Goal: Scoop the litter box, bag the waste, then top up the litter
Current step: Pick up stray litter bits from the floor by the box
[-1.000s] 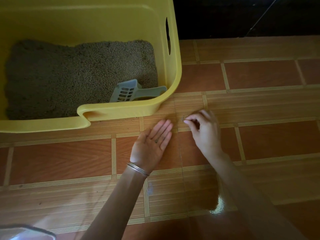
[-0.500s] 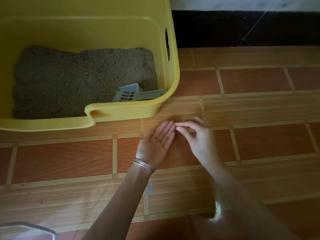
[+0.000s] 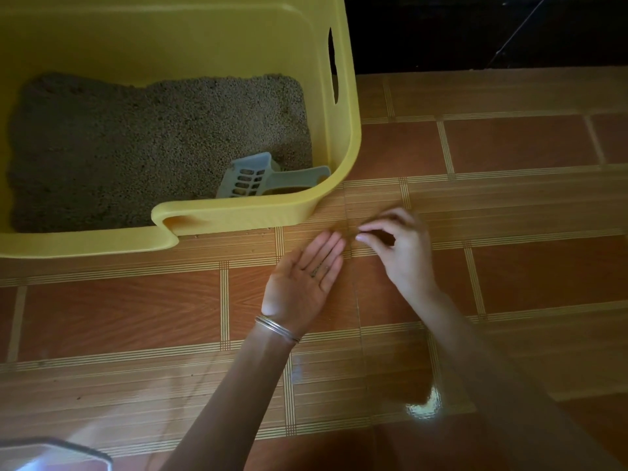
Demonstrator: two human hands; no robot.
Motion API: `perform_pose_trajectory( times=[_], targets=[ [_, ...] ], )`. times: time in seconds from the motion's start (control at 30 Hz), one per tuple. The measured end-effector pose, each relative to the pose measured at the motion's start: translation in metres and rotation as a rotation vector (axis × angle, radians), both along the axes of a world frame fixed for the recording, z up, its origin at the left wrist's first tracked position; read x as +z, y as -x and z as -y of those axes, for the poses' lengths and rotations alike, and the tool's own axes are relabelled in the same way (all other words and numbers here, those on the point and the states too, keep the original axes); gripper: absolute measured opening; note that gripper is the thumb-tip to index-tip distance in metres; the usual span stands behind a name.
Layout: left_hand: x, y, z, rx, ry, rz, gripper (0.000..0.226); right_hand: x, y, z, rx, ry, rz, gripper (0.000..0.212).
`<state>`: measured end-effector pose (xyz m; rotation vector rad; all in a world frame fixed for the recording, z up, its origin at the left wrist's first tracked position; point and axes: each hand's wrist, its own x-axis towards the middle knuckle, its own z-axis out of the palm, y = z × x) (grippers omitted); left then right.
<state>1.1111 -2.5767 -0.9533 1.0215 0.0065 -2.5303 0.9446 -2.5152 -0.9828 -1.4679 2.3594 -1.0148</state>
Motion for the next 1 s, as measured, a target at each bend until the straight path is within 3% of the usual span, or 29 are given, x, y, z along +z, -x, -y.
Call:
perform_pose_trajectory(
  times=[0.2, 0.37, 0.47, 0.57, 0.77, 0.87, 1.0],
  targets=[
    [0.000, 0.002, -0.001, -0.003, 0.017, -0.001, 0.047, 0.002, -0.003, 0.001, 0.042, 0.049, -0.092, 0.018],
    [0.003, 0.002, -0.003, -0.031, 0.051, 0.024, 0.048, 0.006, -0.013, 0.002, 0.053, -0.068, -0.351, 0.018],
    [0.005, 0.002, -0.004, -0.026, 0.044, 0.032, 0.045, 0.010, -0.018, 0.003, 0.026, -0.117, -0.379, 0.021],
    [0.006, 0.003, -0.003, -0.003, 0.031, 0.047, 0.045, 0.014, -0.021, 0.002, -0.002, -0.102, -0.287, 0.022],
    [0.008, 0.009, -0.007, -0.004, 0.024, 0.091, 0.044, 0.045, -0.058, -0.008, 0.138, 0.071, 0.099, 0.020],
    [0.007, 0.012, -0.011, -0.005, 0.013, 0.108, 0.042, 0.044, -0.058, -0.013, 0.116, 0.062, 0.150, 0.013],
    [0.010, 0.008, -0.009, -0.021, 0.011, 0.062, 0.047, 0.030, -0.023, -0.024, -0.053, 0.023, 0.078, 0.013]
  ],
)
